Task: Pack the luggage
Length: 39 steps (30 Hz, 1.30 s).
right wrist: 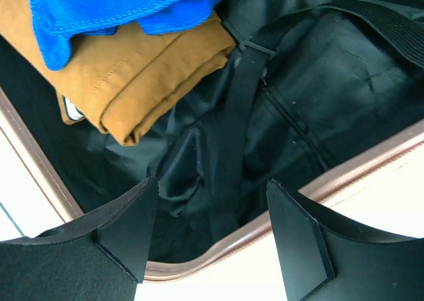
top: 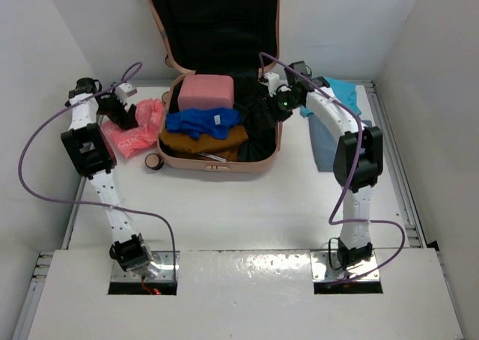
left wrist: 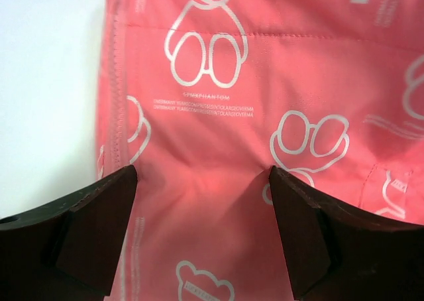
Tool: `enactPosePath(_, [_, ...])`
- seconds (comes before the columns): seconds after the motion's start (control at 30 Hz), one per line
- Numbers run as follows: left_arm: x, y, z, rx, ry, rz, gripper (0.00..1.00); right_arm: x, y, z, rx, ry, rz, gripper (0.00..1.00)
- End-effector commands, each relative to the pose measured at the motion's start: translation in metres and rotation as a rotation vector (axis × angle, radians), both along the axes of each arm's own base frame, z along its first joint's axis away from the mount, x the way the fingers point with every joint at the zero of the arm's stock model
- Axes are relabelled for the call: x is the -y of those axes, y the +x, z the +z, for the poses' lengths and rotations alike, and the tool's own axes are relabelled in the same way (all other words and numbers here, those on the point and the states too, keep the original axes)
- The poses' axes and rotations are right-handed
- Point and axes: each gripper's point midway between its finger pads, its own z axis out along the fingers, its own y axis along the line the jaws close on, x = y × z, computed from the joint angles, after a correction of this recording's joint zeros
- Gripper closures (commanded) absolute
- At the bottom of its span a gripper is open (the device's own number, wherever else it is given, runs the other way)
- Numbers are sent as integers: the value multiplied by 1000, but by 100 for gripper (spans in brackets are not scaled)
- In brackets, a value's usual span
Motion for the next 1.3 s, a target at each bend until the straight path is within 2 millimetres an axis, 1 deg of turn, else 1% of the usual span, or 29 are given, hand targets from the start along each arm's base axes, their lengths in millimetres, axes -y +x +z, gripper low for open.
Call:
enactPosePath(0.0, [-3, -2, 23, 89, 49, -65, 13, -4, 7, 20, 64, 2, 18, 33])
enactPosePath(0.07, [-8, 2, 27, 113, 81, -60, 11, -4, 6, 19, 62, 1, 17, 33])
enactPosePath(0.13, [-10, 8, 25, 104, 65, -35, 8, -4, 4, 17, 52, -1, 17, 33])
enactPosePath(0.17, [-10, 9, 7, 75, 46, -26, 7, -13, 0, 17, 53, -2, 38, 33])
enactPosePath(0.2, [-10, 9, 0, 61, 35, -17, 6, -6, 5, 18, 62, -3, 25, 33])
enactPosePath(0.23, [-11, 8, -9, 38, 32, -7, 2, -6, 5, 19, 61, -2, 26, 33])
enactPosePath(0.27, [-6, 5, -18, 3, 26, 2, 0, -6, 6, 21, 63, -7, 29, 33])
enactPosePath(0.3, [-9, 3, -35, -39, 61, 14, 0, -5, 5, 20, 63, -11, 33, 33])
enactPosePath(0.37, [-4, -7, -57, -114, 92, 15, 0, -3, 4, 21, 65, -22, 37, 33])
enactPosePath(0.4, [0, -11, -65, -144, 107, 3, 0, -2, 4, 21, 65, -25, 38, 32])
enactPosePath(0.43, [-3, -16, -77, -181, 124, 10, 0, -3, 4, 23, 68, -25, 39, 32])
enactPosePath(0.47, [-5, -17, -77, -185, 134, 15, 0, -2, 3, 22, 63, -25, 38, 32])
enactPosePath(0.5, [1, -21, -86, -221, 124, 24, 0, -3, 2, 23, 62, -26, 40, 32])
enactPosePath(0.57, [4, -27, -91, -255, 111, 20, 0, -2, 2, 24, 65, -26, 41, 32])
enactPosePath(0.6, [8, -38, -99, -297, 98, 6, 0, -1, 2, 27, 70, -26, 41, 32])
enactPosePath(0.63, [14, -40, -99, -313, 94, -5, 0, 0, 3, 28, 74, -26, 39, 32])
enactPosePath(0.67, [17, -47, -105, -345, 82, -9, 3, -1, 1, 27, 71, -29, 44, 32])
enactPosePath(0.7, [21, -52, -105, -357, 68, -32, 5, -1, 1, 28, 71, -29, 45, 32])
enactPosePath(0.73, [26, -67, -109, -416, 47, -49, 7, -1, 1, 28, 73, -28, 44, 32])
enactPosePath(0.8, [34, -78, -112, -459, 6, -58, 13, -1, -1, 28, 70, -28, 48, 32])
enactPosePath(0.97, [38, -93, -112, -523, -7, -65, 14, -3, -3, 32, 72, -22, 58, 33])
enactPosePath(1.03, [38, -100, -116, -554, -4, -74, 19, -3, -3, 36, 81, -20, 64, 33])
enactPosePath(1.07, [38, -108, -123, -577, 2, -89, 22, -4, -4, 34, 78, -22, 68, 33])
enactPosePath(1.1, [38, -111, -116, -580, 44, -107, 24, -2, -3, 36, 84, -22, 67, 33])
enactPosePath(1.13, [36, -117, -117, -596, 62, -115, 32, -2, -4, 37, 86, -20, 68, 33])
enactPosePath(1.17, [41, -128, -125, -641, 66, -128, 36, -3, -4, 37, 85, -21, 71, 34])
enactPosePath(1.2, [37, -134, -124, -658, 98, -134, 40, -3, -5, 37, 86, -19, 71, 34])
enactPosePath(1.23, [36, -139, -122, -667, 106, -135, 52, -3, -6, 39, 89, -16, 71, 34])
enactPosePath(1.27, [38, -150, -126, -694, 108, -162, 59, -4, -5, 40, 93, -15, 71, 34])
